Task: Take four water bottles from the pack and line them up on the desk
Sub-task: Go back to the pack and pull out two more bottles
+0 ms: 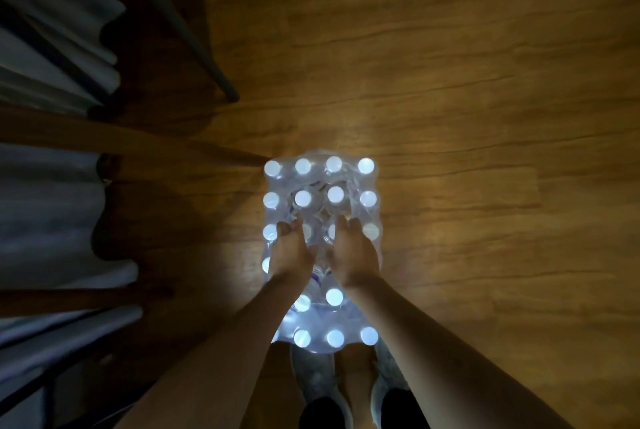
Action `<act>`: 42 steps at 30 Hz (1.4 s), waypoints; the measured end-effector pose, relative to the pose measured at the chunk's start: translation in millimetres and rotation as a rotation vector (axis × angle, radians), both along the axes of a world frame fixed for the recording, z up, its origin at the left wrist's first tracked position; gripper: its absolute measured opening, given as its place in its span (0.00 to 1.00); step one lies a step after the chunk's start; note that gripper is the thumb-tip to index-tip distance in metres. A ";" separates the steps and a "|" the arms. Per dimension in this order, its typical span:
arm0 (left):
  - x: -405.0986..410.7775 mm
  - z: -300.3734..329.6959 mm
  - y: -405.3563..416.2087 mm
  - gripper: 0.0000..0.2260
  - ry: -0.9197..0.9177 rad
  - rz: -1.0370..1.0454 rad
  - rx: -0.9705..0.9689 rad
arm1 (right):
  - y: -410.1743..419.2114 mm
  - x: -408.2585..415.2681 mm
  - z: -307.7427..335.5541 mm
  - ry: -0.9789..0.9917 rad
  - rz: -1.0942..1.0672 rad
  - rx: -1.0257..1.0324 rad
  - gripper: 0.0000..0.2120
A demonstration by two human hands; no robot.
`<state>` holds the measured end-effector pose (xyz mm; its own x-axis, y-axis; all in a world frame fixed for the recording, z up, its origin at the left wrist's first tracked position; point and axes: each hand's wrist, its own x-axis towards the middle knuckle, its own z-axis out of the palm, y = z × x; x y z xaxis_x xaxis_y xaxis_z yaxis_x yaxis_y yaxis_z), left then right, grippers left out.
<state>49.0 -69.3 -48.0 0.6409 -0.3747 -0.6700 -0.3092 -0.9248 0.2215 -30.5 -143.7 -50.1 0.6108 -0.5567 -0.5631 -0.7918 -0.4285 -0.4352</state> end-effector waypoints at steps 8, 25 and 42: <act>-0.9 -20.8 -2.7 0.15 -0.127 0.072 -0.121 | -4.0 12.9 -27.5 -0.003 0.029 -0.094 0.14; -11.5 145.4 28.9 0.13 -0.108 0.163 -0.285 | 5.0 -17.0 142.1 -0.138 0.004 -0.007 0.16; -94.6 470.7 100.4 0.16 -0.209 0.209 -0.393 | 56.1 -93.8 463.8 -0.294 0.087 -0.124 0.10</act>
